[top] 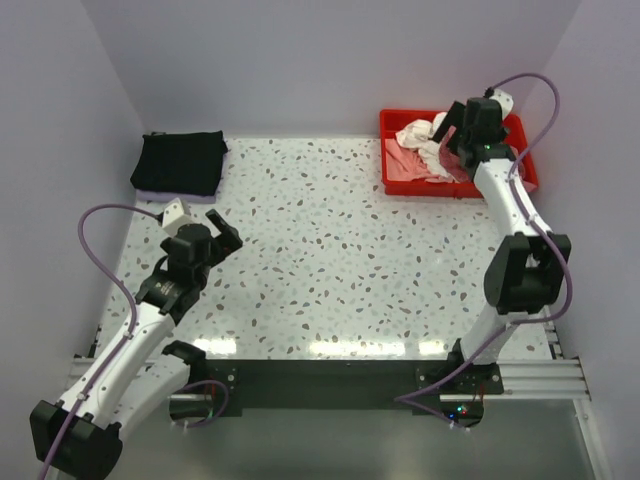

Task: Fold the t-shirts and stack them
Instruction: Grab the tshirt from the pile

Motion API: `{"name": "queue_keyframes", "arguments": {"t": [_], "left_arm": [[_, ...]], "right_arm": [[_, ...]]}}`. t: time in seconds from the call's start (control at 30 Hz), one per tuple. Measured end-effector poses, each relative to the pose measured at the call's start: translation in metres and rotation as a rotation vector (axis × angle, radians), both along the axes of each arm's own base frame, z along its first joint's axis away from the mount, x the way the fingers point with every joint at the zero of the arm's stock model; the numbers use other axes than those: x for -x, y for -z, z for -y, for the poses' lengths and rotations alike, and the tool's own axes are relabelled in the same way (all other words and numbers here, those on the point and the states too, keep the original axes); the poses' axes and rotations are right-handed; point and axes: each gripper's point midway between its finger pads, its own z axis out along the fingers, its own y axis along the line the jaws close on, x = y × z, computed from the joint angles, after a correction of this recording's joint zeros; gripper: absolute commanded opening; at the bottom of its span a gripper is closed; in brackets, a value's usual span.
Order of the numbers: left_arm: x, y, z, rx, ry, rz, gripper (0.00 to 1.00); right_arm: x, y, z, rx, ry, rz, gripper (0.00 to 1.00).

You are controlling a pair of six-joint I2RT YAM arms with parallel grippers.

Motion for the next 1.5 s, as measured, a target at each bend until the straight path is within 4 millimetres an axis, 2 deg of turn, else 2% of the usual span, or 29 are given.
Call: {"name": "queue_keyframes", "arguments": {"t": [0.1, 0.17, 0.27, 0.4, 0.5, 0.6, 0.63, 0.73, 0.77, 0.87, 1.0, 1.1, 1.27, 1.3, 1.4, 1.5], "left_arm": [[0.0, 0.0, 0.0, -0.004, 0.002, 0.001, 1.0], [0.0, 0.0, 0.0, -0.006, 0.003, -0.001, 1.0], [0.0, 0.0, 0.0, -0.006, 0.003, -0.001, 1.0], [0.0, 0.0, 0.0, -0.005, 0.004, -0.001, 1.0], [0.0, 0.0, 0.0, -0.006, 0.004, -0.001, 1.0], [0.0, 0.0, 0.0, -0.006, 0.004, -0.001, 1.0], [0.0, 0.0, 0.0, -0.007, 0.004, -0.001, 1.0], [0.0, 0.0, 0.0, -0.007, 0.007, -0.001, 1.0], [0.0, 0.0, 0.001, -0.006, 0.009, -0.001, 1.0], [0.0, 0.0, 0.002, -0.004, 0.013, -0.001, 1.0], [0.0, 0.0, 0.003, 0.0, 0.019, -0.001, 1.0], [0.0, 0.0, 0.004, 0.004, 0.026, -0.002, 1.0], [0.001, 0.0, 0.008, 0.011, 0.045, -0.002, 1.0], [0.001, -0.001, 0.008, 0.013, 0.05, -0.001, 1.0], [0.002, -0.003, 0.01, 0.021, 0.058, 0.007, 1.0], [0.004, -0.004, 0.009, 0.025, 0.06, 0.015, 1.0]], "right_arm": [[-0.027, 0.021, 0.031, -0.031, 0.053, -0.028, 0.99], [-0.038, 0.041, 0.05, -0.053, 0.085, -0.058, 0.99], [-0.047, 0.069, 0.068, -0.077, 0.119, -0.101, 0.98], [-0.06, 0.095, 0.073, -0.089, 0.129, -0.136, 0.98], [-0.073, 0.107, 0.07, -0.093, 0.121, -0.144, 0.91], [-0.079, 0.117, 0.067, -0.102, 0.104, -0.155, 0.7], [-0.08, 0.119, 0.066, -0.105, 0.104, -0.157, 0.52], [-0.081, 0.118, 0.066, -0.108, 0.098, -0.144, 0.26], [-0.081, 0.116, 0.066, -0.108, 0.098, -0.136, 0.2], [-0.075, 0.108, 0.066, -0.106, 0.098, -0.112, 0.15], [-0.062, 0.076, 0.063, -0.102, 0.085, -0.069, 0.11], [-0.052, 0.026, 0.06, -0.088, 0.063, 0.02, 0.11], [-0.023, -0.077, 0.048, -0.049, 0.017, 0.225, 0.12], [-0.018, -0.092, 0.044, -0.045, 0.0, 0.256, 0.12], [0.0, -0.141, 0.024, -0.037, -0.061, 0.358, 0.12], [0.017, -0.173, -0.003, -0.036, -0.141, 0.422, 0.11]]}}
